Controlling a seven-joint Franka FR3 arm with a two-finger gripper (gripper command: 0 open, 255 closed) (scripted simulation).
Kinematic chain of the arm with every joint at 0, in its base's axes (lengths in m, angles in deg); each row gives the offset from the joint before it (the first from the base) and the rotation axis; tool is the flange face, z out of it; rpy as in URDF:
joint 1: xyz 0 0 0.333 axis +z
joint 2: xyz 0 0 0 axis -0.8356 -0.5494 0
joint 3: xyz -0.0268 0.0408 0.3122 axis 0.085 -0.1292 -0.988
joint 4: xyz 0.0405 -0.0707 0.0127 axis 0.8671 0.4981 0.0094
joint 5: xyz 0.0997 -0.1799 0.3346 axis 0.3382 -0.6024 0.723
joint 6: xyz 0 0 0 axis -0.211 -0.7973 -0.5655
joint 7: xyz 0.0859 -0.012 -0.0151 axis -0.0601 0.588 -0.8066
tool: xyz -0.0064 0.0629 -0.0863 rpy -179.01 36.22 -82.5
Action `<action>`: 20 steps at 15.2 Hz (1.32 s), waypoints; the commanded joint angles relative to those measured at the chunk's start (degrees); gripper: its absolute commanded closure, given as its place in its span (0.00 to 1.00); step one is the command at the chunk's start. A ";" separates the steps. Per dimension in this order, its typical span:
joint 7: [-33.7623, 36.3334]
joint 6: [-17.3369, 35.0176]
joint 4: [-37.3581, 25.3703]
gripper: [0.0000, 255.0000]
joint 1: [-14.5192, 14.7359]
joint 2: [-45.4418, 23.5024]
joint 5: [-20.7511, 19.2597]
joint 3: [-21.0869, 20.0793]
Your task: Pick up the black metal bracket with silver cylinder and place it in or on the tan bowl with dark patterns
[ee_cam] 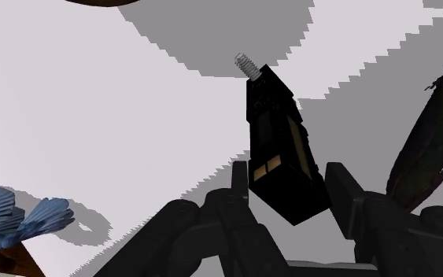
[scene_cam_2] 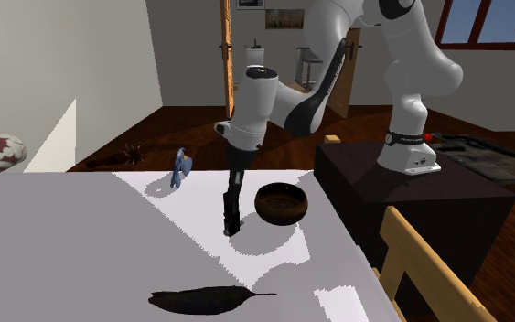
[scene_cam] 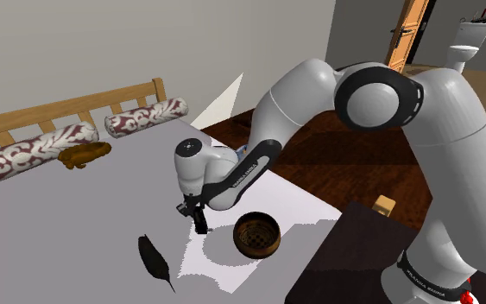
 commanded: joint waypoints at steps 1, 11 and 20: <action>-0.55 -0.92 0.29 1.00 -0.32 1.21 0.54 -0.47; -3.38 -5.69 0.69 1.00 -1.72 6.55 3.38 -2.60; -5.70 -9.95 0.07 1.00 -2.63 10.41 5.76 -4.07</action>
